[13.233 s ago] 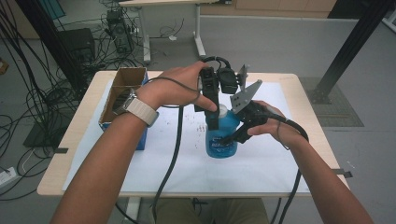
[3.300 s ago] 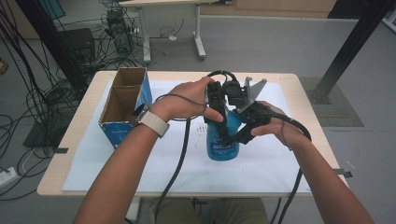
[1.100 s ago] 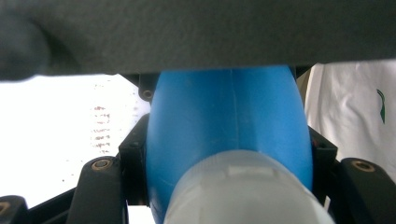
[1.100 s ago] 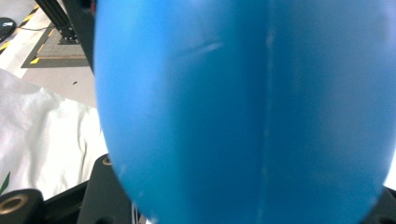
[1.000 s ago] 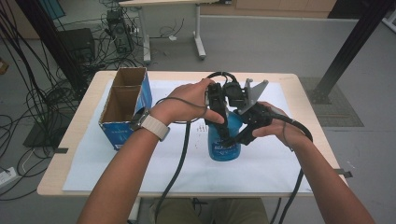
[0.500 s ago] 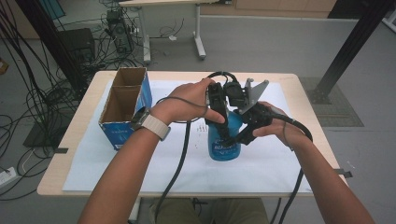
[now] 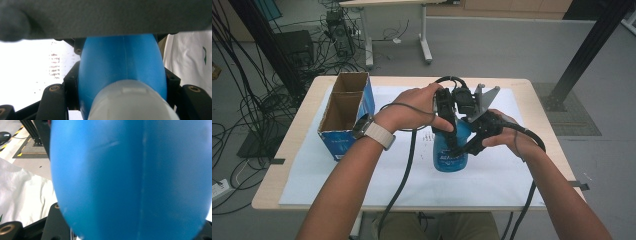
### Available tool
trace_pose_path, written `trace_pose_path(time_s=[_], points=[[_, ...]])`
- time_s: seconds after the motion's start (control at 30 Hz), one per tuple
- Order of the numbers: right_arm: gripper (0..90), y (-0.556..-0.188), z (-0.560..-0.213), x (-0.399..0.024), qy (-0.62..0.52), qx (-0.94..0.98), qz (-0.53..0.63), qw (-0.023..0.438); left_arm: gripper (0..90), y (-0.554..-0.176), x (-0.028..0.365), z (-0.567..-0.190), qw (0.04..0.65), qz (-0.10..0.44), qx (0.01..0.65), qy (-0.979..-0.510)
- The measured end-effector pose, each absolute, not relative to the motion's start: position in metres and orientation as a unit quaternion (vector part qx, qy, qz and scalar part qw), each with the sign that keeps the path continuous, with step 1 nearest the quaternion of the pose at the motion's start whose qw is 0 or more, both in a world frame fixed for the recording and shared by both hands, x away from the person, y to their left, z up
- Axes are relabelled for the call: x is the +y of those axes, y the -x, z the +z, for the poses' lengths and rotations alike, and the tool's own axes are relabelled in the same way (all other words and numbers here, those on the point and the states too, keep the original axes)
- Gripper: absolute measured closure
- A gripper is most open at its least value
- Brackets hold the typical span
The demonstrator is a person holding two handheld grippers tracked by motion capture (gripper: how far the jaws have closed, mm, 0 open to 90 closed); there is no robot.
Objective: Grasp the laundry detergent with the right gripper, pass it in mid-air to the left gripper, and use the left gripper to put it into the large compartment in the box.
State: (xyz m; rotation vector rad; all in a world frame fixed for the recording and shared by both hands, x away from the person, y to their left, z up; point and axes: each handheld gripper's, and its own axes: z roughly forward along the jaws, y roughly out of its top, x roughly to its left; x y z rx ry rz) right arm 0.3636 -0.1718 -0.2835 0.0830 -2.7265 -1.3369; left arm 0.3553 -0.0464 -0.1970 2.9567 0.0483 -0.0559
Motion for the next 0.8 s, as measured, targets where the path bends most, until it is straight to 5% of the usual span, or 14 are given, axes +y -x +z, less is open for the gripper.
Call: trace_pose_path(time_s=[0.3, 0.37, 0.8], points=[[41.5, -0.364, -0.283, -0.171, -0.031, -0.896, -0.441, 0.047, 37.8, -0.355, -0.046, -0.195, 0.089, -0.015, 0.021, -0.996], [30.0, -0.363, -0.284, -0.172, -0.028, -0.901, -0.431, 0.041, 37.8, -0.355, -0.045, -0.195, 0.087, -0.013, 0.024, -0.996], [6.9, -0.367, -0.284, -0.231, 0.079, -0.946, -0.311, 0.039, 37.7, -0.355, -0.03, -0.188, 0.081, 0.003, 0.057, -0.995]])
